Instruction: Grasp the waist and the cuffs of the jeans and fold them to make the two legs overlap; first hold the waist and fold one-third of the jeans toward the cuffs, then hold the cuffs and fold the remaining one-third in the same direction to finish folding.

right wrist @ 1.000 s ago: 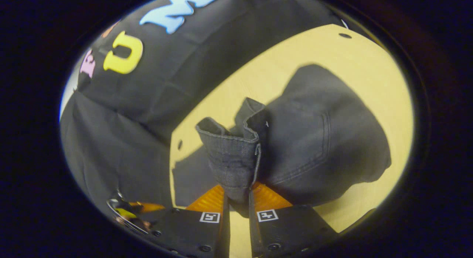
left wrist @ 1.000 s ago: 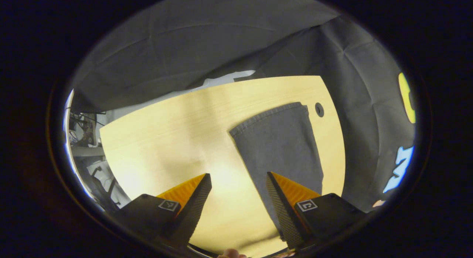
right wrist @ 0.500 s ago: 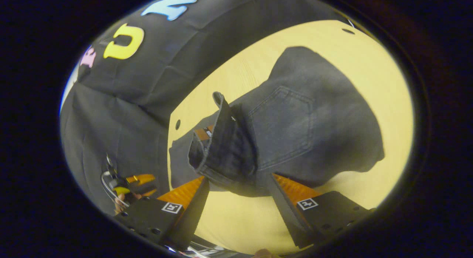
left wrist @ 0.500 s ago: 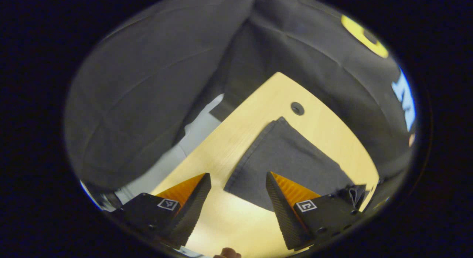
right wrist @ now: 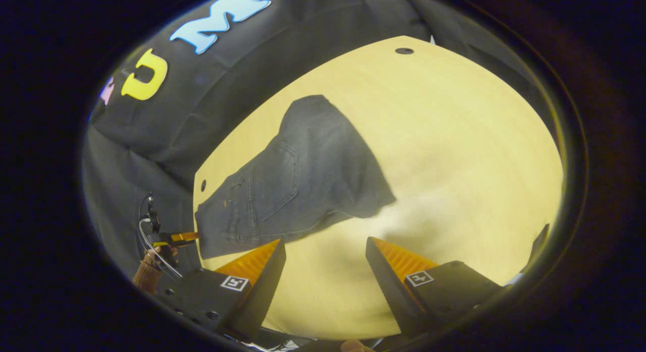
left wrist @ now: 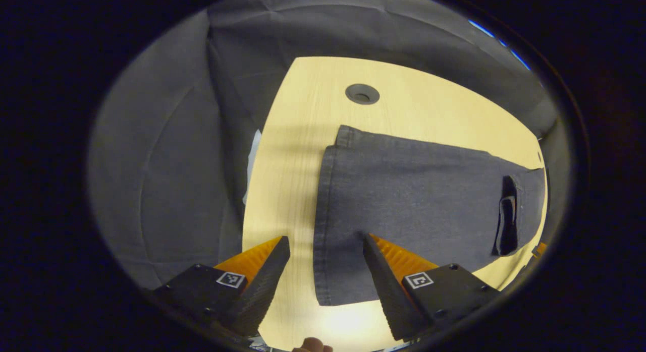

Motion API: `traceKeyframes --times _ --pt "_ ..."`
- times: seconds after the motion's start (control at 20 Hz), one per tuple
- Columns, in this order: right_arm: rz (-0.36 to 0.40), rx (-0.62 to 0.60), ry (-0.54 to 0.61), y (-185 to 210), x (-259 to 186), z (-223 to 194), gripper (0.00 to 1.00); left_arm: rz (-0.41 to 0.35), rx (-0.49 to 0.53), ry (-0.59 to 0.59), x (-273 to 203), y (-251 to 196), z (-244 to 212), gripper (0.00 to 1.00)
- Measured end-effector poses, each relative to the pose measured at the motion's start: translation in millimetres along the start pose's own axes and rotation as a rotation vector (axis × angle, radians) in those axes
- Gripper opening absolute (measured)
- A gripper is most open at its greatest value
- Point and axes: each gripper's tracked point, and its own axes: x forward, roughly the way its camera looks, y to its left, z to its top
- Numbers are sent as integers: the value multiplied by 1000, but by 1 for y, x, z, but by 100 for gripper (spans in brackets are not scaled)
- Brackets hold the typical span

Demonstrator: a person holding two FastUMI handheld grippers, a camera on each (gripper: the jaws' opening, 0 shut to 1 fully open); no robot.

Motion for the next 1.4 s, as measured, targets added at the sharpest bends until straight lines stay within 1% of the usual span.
traceKeyframes --times 0.05,0.1,0.15,0.2,0.25,0.3,0.35,0.4,0.5,0.55,0.6,0.65,0.7,0.75,0.8,0.85,0.95,1.05,1.15,1.2,1.3,1.4 --pt "-12 -1 1 -4 -2 -1 97 -6 -14 43 8 -1 -11 98" --pt "-19 -3 3 -5 -2 -3 96 -15 -32 53 2 -2 -14 98" --pt "-18 -3 4 -5 0 -3 97 -17 -35 21 30 -1 -8 100" --pt "-15 -2 8 -4 -1 -4 96 -15 -39 68 37 -3 -21 100" --pt "-10 -4 13 -3 -1 -7 96 -12 -33 46 46 -1 -22 100" --pt "-8 -5 16 -3 -1 -7 97 -9 -51 58 55 -1 -26 100" --pt "-10 -5 19 -4 0 -8 96 -14 -61 56 65 -2 -29 98" --pt "-6 -7 21 -4 1 -8 97 -20 -54 61 55 -11 -36 91" --pt "-2 -11 28 -4 0 -9 96 -47 -53 56 58 -33 -26 56" --pt "3 -15 28 -4 0 -10 96 -24 -76 54 59 -32 -27 39" --pt "9 -18 28 -5 -1 -11 96 -19 -99 48 55 -31 -26 21" --pt "12 -20 29 -8 -3 -15 96 -21 -115 51 57 -29 -27 21" --pt "13 -16 30 -11 -8 -15 96 -11 -134 27 59 -30 -30 21" --pt "15 -3 26 -14 -11 -15 96 7 -156 26 51 -29 -27 9" --pt "21 13 16 -16 -14 -13 96 20 -165 10 46 -30 -30 9" --pt "21 29 5 -20 -17 -12 97 15 -165 -15 39 -38 -29 9" --pt "20 52 -7 -29 -21 -10 97 -39 -131 -84 9 -60 -19 9" --pt "29 77 -17 -34 -25 -9 96 -54 -10 -148 -37 -85 -11 9" --pt "44 95 -23 -36 -25 -10 96 -98 112 -233 -85 -121 -2 9" --pt "50 101 -24 -37 -27 -10 96 -134 154 -270 -107 -144 2 9" --pt "68 109 -36 -37 -32 -9 96 -231 224 -330 -148 -197 6 8" --pt "84 110 -54 -39 -40 -9 96 -337 269 -359 -179 -251 6 8"
